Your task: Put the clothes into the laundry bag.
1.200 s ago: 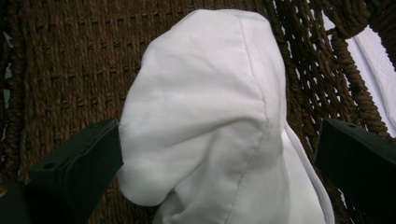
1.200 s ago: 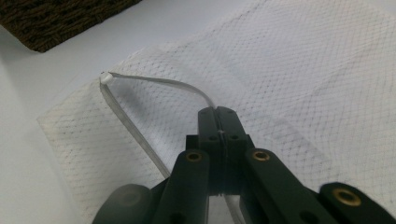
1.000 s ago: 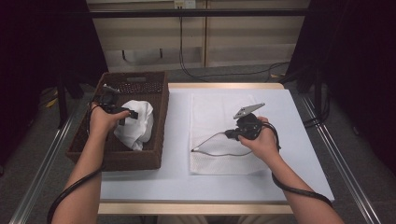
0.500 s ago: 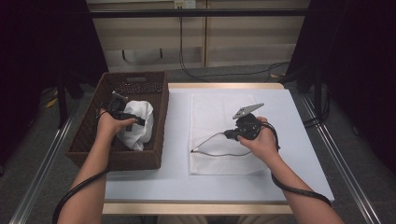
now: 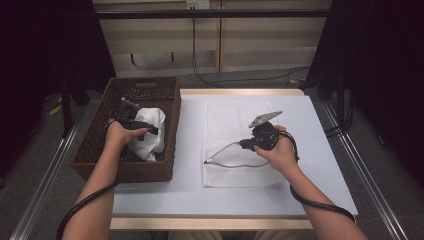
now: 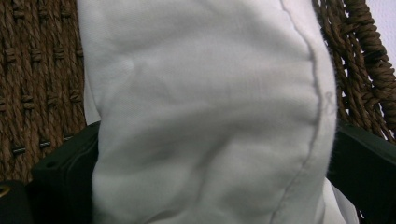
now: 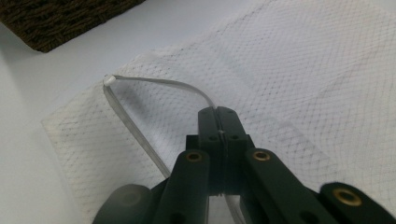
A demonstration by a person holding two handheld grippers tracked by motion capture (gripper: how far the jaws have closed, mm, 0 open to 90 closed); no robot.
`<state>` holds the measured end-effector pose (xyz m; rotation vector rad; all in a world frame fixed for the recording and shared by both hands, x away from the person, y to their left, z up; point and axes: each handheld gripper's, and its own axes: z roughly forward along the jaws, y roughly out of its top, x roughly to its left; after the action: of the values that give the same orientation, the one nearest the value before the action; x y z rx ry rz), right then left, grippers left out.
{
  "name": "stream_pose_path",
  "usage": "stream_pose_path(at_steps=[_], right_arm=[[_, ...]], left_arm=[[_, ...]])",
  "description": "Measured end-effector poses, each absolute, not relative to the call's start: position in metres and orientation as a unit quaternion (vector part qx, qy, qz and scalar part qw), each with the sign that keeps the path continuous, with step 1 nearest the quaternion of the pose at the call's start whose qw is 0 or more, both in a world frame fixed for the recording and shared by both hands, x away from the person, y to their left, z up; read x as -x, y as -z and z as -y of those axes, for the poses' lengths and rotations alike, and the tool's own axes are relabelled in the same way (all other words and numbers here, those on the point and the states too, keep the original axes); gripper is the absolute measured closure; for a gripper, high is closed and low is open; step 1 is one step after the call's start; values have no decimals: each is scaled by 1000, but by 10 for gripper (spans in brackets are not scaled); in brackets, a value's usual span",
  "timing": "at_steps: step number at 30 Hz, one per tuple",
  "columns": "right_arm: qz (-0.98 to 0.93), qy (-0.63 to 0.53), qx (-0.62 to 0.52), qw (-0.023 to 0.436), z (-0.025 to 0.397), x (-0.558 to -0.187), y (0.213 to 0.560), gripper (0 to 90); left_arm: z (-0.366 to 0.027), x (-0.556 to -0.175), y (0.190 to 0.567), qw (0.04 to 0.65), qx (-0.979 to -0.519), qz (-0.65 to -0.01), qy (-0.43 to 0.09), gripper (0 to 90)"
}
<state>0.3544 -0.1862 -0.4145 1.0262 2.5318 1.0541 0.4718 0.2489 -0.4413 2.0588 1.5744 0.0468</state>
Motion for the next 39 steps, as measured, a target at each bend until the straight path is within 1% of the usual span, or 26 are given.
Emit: stream_pose_path(at_steps=[6,8,19,21,24,25,28,31,38,39], right_arm=[[-860,-360,-346,104,187,-354,415,900],[-860,-361,-345,105,186,-354,415,900],[-860,-358,-348,106,186,-353,415,900],[-860,-362,-346,104,185,-353,416,900],[-859,-362,-346,105,183,-353,416,900],[-860,-361,-345,104,183,-353,415,900],[-859,-357,-349,109,183,-352,415,900],[-860,-360,-346,108,183,-352,414,900],[-858,-360,-351,105,185,-353,415,900],[-860,-359,-348,104,185,-353,416,900]], left_arm=[[-240,-473,444,257,-758,-600,-22,0],[-238,-474,445,249,-764,-595,-23,0],[-230,-473,448,242,-760,-602,-30,0],[-229,-473,450,234,-770,-592,-39,1],[-222,-471,454,203,-792,-572,-63,8],[-220,-470,453,196,-792,-575,-68,23],[-220,-469,451,183,-791,-579,-76,112],[-220,-469,449,179,-789,-583,-80,233],[-223,-466,444,191,-779,-594,-60,526],[-223,-466,444,191,-781,-592,-61,549]])
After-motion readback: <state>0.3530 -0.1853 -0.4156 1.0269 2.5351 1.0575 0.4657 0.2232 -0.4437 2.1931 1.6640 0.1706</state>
